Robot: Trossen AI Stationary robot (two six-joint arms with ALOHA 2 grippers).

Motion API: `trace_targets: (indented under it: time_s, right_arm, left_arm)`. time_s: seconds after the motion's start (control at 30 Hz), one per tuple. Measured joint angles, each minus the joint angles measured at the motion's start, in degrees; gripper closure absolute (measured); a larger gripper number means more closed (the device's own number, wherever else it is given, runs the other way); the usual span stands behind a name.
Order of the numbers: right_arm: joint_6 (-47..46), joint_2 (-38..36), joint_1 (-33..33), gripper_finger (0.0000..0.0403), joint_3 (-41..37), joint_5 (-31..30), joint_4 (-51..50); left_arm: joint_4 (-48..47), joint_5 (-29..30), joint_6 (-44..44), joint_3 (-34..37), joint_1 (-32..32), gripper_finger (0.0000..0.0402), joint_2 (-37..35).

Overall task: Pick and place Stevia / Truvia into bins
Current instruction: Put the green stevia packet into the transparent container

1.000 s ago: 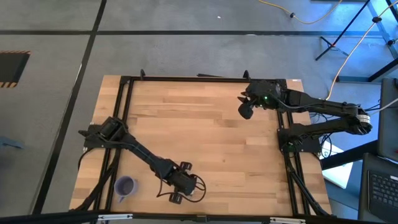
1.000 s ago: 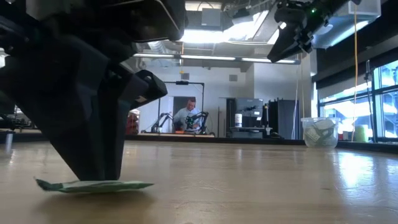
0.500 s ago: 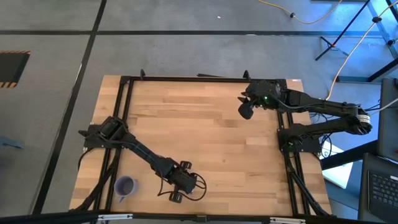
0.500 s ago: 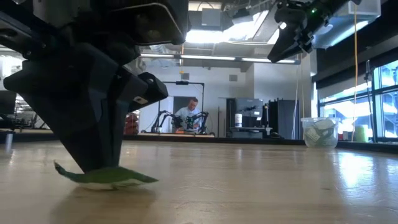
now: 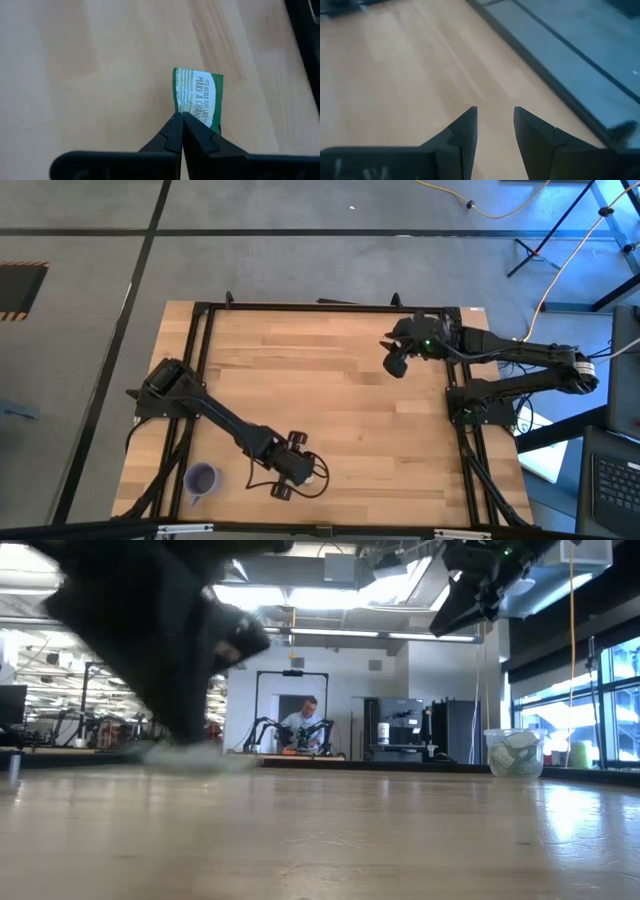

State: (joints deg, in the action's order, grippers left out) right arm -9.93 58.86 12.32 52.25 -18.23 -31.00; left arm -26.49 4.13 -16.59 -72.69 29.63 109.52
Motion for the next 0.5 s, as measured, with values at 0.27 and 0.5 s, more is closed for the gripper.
trace_targets:
  time_s: [0.27,0.5]
  right_arm:
    - [3.29,0.03,-5.89,0.0272,-0.02,13.02,6.1]
    - [9.0,4.04,-14.68,0.0272,-0.02,15.97,11.38]
  left_arm:
    - [0.09,31.34,8.3,-0.13,-1.37,0.0399,-5.43]
    - [10.38,64.33,23.98,-0.26,-3.02,0.0399,-7.72]
